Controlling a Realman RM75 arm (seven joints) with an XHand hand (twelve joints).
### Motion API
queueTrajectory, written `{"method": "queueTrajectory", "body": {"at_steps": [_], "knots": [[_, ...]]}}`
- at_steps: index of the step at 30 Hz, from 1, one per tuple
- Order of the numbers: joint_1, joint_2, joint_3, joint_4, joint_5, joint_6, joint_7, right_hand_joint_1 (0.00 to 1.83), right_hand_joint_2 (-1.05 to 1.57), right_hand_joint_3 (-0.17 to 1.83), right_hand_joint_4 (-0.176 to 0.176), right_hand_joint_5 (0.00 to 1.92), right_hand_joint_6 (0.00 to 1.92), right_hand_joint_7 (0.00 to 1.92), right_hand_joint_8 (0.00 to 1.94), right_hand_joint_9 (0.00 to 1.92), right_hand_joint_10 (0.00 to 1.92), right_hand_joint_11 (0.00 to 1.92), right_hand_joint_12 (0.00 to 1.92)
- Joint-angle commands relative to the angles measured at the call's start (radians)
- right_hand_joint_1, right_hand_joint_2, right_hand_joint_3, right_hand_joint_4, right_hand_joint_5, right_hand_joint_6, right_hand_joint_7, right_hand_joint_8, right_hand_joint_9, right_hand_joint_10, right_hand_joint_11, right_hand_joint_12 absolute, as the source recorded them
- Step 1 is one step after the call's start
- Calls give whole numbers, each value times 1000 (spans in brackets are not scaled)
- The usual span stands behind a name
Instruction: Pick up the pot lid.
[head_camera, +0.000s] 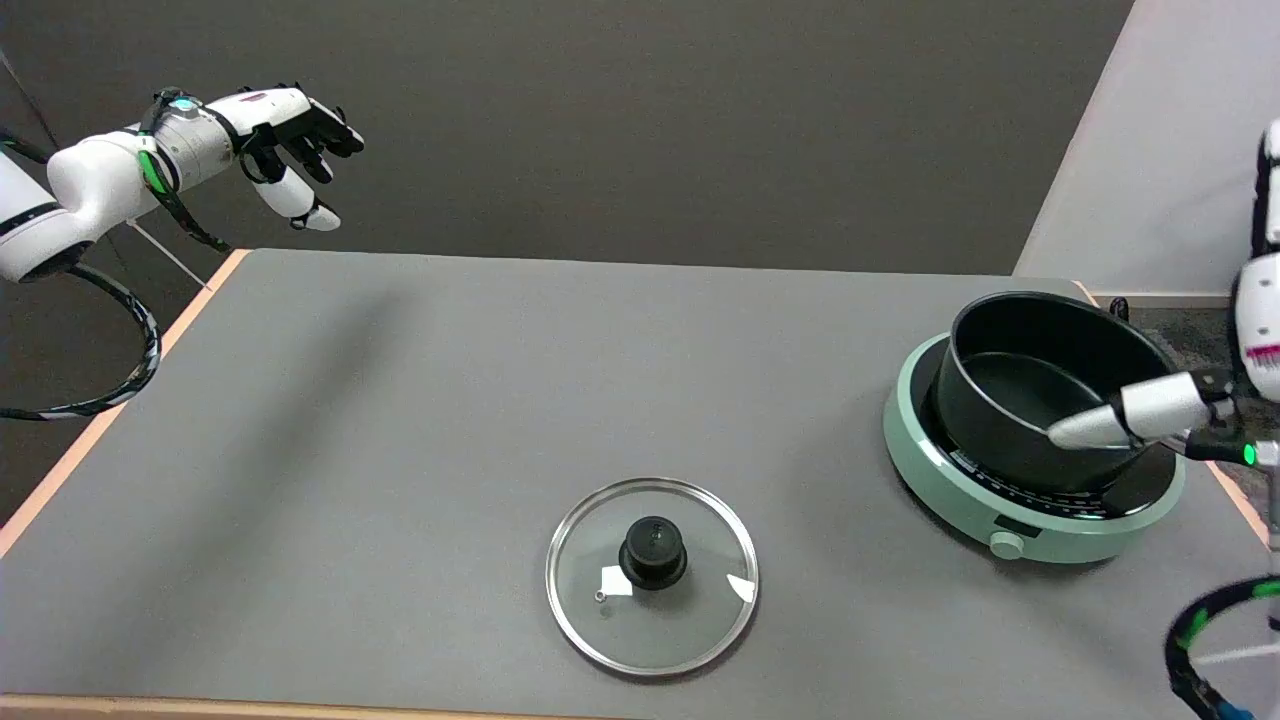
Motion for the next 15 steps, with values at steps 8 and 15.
{"method": "queueTrajectory", "body": {"at_steps": [8,15], "knots": [[509,203,-99,-6,109,316,24,749,-194,-66,-175,0,0,0,0,0,0,0,0],[663,237,-96,-10,263,543,24,750,-193,-47,-161,0,0,0,0,0,0,0,0]]}}
